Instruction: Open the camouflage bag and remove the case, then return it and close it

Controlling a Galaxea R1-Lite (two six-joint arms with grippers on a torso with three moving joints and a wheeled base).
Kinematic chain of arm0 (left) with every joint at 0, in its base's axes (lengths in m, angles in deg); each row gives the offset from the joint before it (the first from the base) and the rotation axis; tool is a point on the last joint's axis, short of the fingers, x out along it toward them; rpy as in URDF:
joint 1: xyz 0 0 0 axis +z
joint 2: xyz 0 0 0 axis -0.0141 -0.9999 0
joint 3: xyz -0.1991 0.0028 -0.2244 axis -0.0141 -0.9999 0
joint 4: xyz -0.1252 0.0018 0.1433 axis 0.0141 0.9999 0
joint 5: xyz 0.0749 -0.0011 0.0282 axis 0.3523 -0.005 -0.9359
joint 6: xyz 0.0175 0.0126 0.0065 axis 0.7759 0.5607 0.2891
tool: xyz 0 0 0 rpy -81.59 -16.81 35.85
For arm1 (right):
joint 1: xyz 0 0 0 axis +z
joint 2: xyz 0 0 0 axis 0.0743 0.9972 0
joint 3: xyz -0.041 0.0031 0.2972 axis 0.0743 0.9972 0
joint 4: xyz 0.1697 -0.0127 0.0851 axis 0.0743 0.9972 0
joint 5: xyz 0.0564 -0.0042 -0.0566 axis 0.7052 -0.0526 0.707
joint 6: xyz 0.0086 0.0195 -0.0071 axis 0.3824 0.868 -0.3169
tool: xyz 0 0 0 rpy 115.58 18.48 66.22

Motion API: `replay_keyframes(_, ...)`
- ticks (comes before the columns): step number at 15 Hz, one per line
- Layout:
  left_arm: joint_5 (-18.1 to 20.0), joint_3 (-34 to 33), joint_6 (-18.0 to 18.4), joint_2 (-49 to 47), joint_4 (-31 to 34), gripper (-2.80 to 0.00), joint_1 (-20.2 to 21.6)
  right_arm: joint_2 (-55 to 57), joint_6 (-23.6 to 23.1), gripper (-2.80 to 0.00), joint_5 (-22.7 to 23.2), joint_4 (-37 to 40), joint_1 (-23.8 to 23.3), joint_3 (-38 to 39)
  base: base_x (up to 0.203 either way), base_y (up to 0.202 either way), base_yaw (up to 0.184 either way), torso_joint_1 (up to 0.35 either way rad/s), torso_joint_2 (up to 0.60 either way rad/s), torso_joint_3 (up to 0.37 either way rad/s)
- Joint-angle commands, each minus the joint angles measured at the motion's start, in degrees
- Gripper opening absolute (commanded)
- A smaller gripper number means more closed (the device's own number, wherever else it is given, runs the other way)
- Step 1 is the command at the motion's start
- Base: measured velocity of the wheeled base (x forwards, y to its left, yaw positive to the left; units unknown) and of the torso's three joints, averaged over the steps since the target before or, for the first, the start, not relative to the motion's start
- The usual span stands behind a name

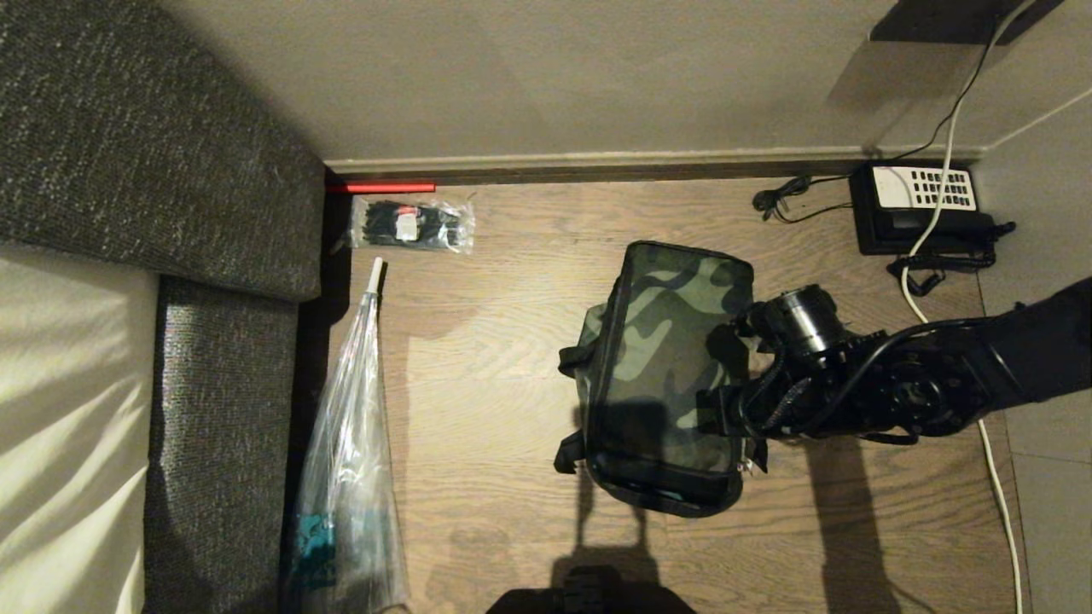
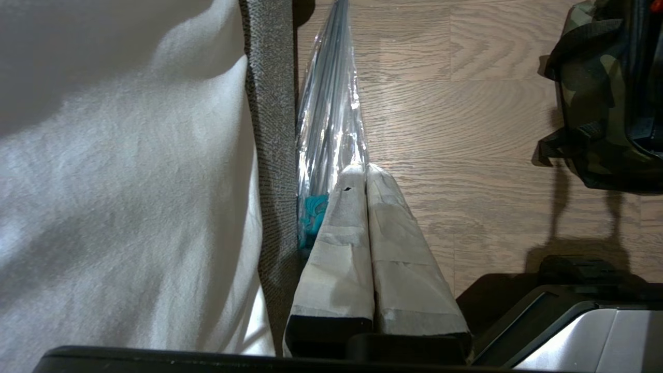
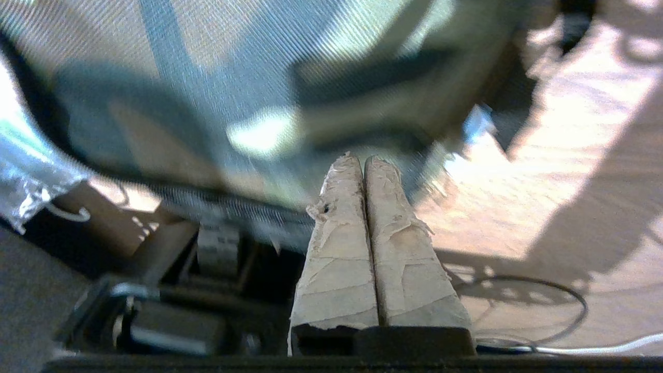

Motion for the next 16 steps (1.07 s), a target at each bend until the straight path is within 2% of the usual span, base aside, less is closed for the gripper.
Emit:
replay_keyframes(1,0.0,0.0,0.0,0.1,0.0,-2.80,0.0,-9.3,-0.9,-2.80,0.7,0.3,-1.3,4.5,0.000,0.000,0.000,0.000,0.00,0.000)
replay_keyframes(6,0.0,0.0,0.0,0.1,0.0,-2.80,0.0,-28.9,-1.9,-2.80,2.7,1.3,-1.8,15.8,0.000,0.000,0.000,0.000,0.00,0.000)
replay_keyframes(8,0.0,0.0,0.0,0.1,0.0,-2.80,0.0,-39.3,-2.5,-2.80,2.6,4.6,-1.9,18.8,0.000,0.000,0.000,0.000,0.00,0.000)
replay_keyframes(10,0.0,0.0,0.0,0.1,0.0,-2.80,0.0,-51.4,-4.9,-2.80,2.2,11.1,-3.1,21.0,0.000,0.000,0.000,0.000,0.00,0.000)
replay_keyframes(11,0.0,0.0,0.1,0.1,0.0,-2.80,0.0,-56.9,-7.0,-2.80,2.0,14.9,-4.6,21.9,0.000,0.000,0.000,0.000,0.00,0.000)
replay_keyframes(13,0.0,0.0,0.0,0.1,0.0,-2.80,0.0,-67.7,-11.7,-2.80,2.0,21.1,-10.4,24.0,0.000,0.000,0.000,0.000,0.00,0.000)
replay_keyframes(16,0.0,0.0,0.0,0.1,0.0,-2.80,0.0,-82.7,-16.5,-2.80,3.0,22.4,-17.7,34.2,0.000,0.000,0.000,0.000,0.00,0.000)
